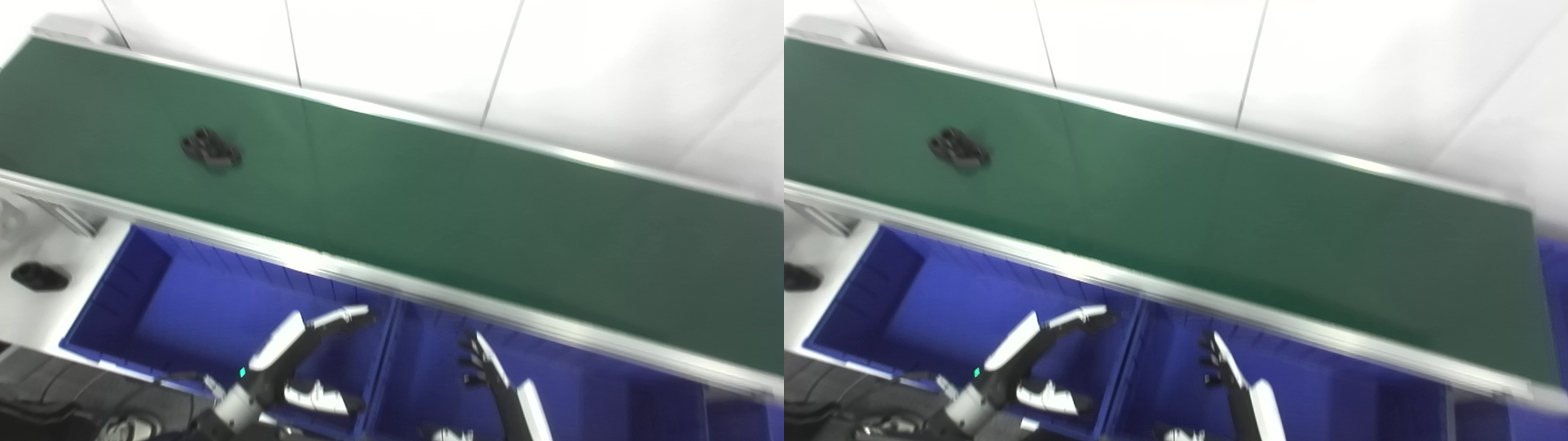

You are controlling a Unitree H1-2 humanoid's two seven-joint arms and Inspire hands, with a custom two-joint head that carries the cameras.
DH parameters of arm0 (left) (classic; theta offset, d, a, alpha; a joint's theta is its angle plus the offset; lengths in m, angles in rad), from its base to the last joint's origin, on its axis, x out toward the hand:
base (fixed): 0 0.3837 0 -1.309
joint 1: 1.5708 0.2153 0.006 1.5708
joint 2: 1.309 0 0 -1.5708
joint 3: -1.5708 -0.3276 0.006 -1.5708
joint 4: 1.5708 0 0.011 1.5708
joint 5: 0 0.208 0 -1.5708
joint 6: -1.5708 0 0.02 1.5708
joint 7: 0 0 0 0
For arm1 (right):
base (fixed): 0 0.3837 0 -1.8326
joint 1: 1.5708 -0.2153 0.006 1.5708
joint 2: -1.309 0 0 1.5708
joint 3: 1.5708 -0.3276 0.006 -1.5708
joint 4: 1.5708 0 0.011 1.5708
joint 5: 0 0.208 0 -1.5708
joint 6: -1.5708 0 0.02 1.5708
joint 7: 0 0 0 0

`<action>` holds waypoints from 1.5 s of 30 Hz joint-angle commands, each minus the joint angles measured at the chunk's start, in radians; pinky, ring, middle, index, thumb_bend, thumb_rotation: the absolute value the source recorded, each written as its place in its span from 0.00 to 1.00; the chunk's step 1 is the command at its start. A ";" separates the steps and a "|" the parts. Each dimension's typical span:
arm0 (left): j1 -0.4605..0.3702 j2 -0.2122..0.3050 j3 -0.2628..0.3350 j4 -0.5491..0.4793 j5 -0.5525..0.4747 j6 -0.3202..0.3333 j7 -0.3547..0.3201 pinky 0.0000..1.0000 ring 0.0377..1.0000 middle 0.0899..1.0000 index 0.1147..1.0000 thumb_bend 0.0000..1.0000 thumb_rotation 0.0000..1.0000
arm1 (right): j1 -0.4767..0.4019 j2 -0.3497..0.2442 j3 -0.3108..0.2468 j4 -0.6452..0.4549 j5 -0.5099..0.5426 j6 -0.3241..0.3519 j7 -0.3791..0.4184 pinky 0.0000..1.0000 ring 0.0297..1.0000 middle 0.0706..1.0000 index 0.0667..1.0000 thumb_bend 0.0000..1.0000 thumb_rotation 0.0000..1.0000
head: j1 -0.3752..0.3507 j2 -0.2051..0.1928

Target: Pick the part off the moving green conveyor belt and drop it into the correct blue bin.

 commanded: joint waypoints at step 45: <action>-0.086 -0.028 -0.106 0.101 0.027 -0.016 0.126 0.67 0.75 0.78 0.76 0.78 0.64 | 0.010 0.028 -0.090 -0.170 0.034 -0.176 -0.055 0.68 0.80 0.85 0.89 0.73 0.14 | 0.015 -0.142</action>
